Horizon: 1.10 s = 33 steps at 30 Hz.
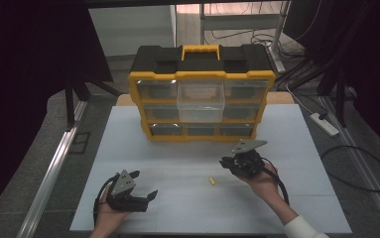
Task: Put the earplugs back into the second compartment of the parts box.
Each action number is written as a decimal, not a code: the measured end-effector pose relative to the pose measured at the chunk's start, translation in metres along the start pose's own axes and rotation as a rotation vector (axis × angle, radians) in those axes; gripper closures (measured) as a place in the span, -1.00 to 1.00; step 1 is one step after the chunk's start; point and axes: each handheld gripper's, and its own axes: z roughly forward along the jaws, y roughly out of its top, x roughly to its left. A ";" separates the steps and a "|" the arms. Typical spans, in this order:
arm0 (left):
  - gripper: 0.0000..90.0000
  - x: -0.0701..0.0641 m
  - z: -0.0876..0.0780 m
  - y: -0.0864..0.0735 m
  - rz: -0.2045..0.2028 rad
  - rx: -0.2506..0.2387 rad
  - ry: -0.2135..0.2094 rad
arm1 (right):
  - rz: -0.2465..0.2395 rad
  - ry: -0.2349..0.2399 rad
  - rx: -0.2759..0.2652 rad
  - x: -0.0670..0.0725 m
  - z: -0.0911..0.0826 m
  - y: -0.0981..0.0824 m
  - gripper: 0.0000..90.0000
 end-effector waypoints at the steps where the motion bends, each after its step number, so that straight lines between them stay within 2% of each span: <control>1: -0.82 0.000 0.000 0.000 0.000 0.000 0.000 | 0.000 0.000 0.000 0.000 0.000 0.000 0.77; 4: -0.82 0.000 0.000 0.000 0.001 0.000 0.001 | 0.031 0.014 -0.081 -0.002 -0.015 0.004 0.77; 5: -0.82 0.000 0.001 0.000 0.001 0.000 0.001 | 0.058 0.037 -0.129 -0.003 -0.021 0.005 0.77; 6: -0.82 0.000 0.001 0.000 0.002 0.001 0.004 | 0.065 0.043 -0.154 -0.003 -0.024 0.006 0.77; 9: -0.82 0.000 0.001 0.000 0.001 0.000 0.002 | 0.060 0.045 -0.206 -0.002 -0.033 0.010 0.77; 10: -0.82 0.000 0.000 0.000 0.002 0.000 0.003 | 0.060 0.045 -0.206 -0.002 -0.033 0.010 0.77; 14: -0.82 0.000 0.000 0.000 -0.001 -0.003 0.002 | 0.058 0.047 -0.282 0.002 -0.046 0.017 0.77; 16: -0.82 0.000 0.000 0.000 0.000 -0.002 0.002 | 0.053 0.045 -0.297 0.003 -0.049 0.019 0.77; 17: -0.82 0.000 0.001 0.000 0.001 -0.001 0.003 | 0.043 0.048 -0.325 0.005 -0.054 0.022 0.77; 25: -0.82 0.000 0.001 0.000 0.000 0.001 0.004 | 0.024 0.043 -0.392 0.011 -0.069 0.032 0.77; 33: -0.82 0.000 0.002 0.000 0.001 0.002 0.004 | 0.002 0.047 -0.430 0.013 -0.077 0.045 0.77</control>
